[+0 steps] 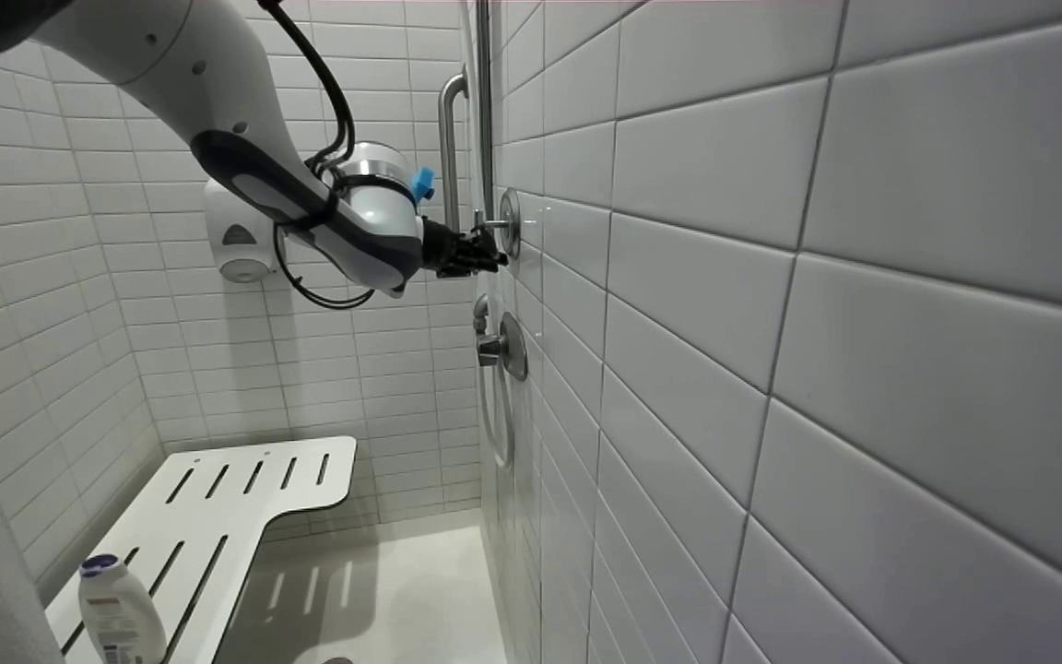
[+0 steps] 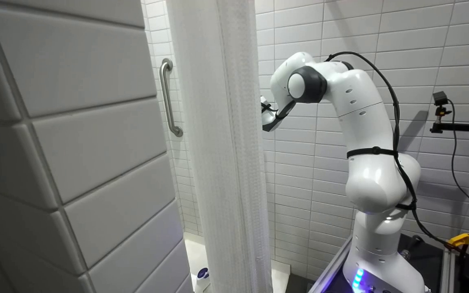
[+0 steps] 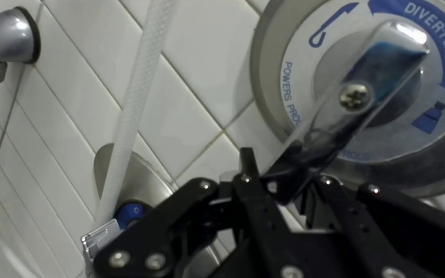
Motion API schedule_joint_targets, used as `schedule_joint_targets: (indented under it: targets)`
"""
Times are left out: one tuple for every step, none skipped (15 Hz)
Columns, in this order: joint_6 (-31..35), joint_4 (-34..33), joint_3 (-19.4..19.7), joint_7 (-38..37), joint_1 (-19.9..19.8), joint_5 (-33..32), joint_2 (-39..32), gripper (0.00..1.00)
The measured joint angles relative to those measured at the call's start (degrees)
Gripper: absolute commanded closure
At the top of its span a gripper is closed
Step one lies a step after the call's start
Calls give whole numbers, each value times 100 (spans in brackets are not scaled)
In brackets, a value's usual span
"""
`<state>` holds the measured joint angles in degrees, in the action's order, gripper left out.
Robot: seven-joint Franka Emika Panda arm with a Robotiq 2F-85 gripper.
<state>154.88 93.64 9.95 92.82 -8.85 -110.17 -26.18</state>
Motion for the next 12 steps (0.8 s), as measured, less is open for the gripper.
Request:
schedule_joint_targets:
  targets:
    - [-4, 2, 0, -4, 0, 0, 1, 94]
    - [-6, 5, 0, -5, 0, 3, 2, 94]
    - [-9, 10, 1, -5, 0, 3, 6, 94]
    - [-14, 18, 2, -5, 0, 3, 9, 94]
    - [-21, 31, 5, -5, 0, 5, 15, 94]
    - [-33, 58, 9, -5, 0, 5, 33, 94]
    - [-42, 83, 12, -6, 0, 6, 50, 94]
    - [-46, 108, 13, -8, -1, 10, 71, 94]
    - [-47, 119, 13, -14, -3, 18, 79, 94]
    - [-47, 123, 13, -17, -4, 23, 83, 94]
    - [-42, 123, 14, -19, -6, 28, 84, 94]
    - [-25, 122, 14, -19, -9, 48, 86, 94]
